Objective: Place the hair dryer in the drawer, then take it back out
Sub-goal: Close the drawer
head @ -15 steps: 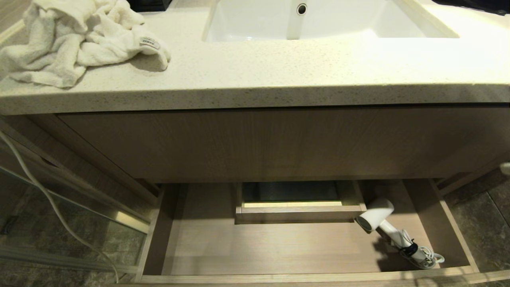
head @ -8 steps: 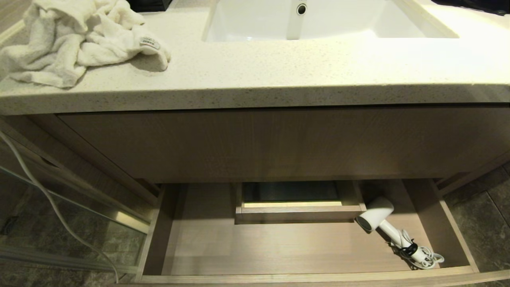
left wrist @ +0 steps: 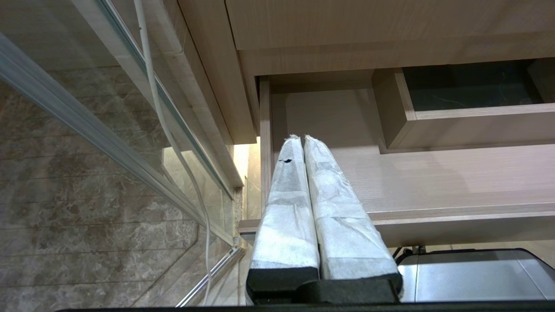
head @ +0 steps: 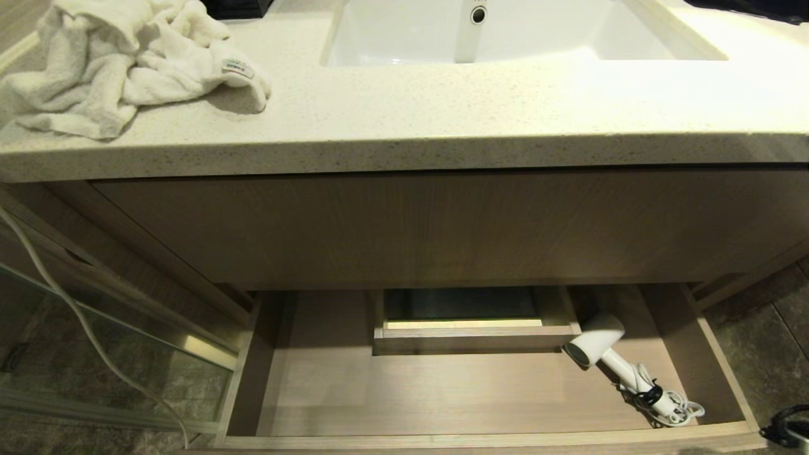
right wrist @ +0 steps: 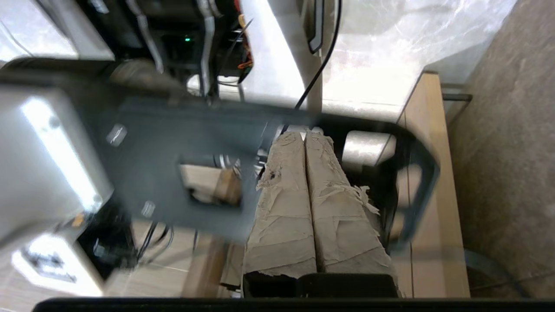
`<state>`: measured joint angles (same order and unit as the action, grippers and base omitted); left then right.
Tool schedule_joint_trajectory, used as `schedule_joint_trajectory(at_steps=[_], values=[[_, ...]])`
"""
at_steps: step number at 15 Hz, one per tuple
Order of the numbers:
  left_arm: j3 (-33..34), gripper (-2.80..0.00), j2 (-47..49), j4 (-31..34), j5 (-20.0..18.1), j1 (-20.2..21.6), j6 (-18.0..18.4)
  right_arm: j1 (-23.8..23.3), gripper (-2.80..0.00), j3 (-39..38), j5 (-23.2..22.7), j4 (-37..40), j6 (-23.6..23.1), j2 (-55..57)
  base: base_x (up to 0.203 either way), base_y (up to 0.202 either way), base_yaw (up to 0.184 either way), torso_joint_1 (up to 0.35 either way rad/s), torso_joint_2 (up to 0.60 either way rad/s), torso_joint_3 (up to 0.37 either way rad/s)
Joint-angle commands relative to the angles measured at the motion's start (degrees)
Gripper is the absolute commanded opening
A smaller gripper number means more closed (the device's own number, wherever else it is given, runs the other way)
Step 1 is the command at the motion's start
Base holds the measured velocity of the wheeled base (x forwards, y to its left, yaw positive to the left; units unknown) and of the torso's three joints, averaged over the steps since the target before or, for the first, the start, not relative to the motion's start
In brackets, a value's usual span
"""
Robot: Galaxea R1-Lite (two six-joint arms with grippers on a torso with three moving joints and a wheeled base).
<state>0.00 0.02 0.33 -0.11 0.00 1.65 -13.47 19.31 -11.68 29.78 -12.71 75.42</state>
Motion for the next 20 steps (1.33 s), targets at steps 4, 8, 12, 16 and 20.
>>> schedule_joint_trajectory(at_steps=[4,8,12,16,20], values=[[0.1,-2.80,0.1,0.0,0.0,0.0,0.0,3.6,-2.80,-7.1,1.3,-29.8,1.3,28.3,0.000,0.000,0.000,0.000,0.00,0.000],[0.1,-2.80,0.1,0.0,0.0,0.0,0.0,4.9,-2.80,-3.3,9.2,-35.9,2.8,35.5,0.000,0.000,0.000,0.000,0.00,0.000],[0.1,-2.80,0.1,0.0,0.0,0.0,0.0,5.6,-2.80,-3.1,10.6,-44.4,8.4,37.1,0.000,0.000,0.000,0.000,0.00,0.000],[0.1,-2.80,0.1,0.0,0.0,0.0,0.0,6.4,-2.80,-4.2,14.1,-48.0,10.0,40.4,0.000,0.000,0.000,0.000,0.00,0.000],[0.1,-2.80,0.1,0.0,0.0,0.0,0.0,6.4,-2.80,-6.3,14.2,-64.9,11.6,44.3,0.000,0.000,0.000,0.000,0.00,0.000]])
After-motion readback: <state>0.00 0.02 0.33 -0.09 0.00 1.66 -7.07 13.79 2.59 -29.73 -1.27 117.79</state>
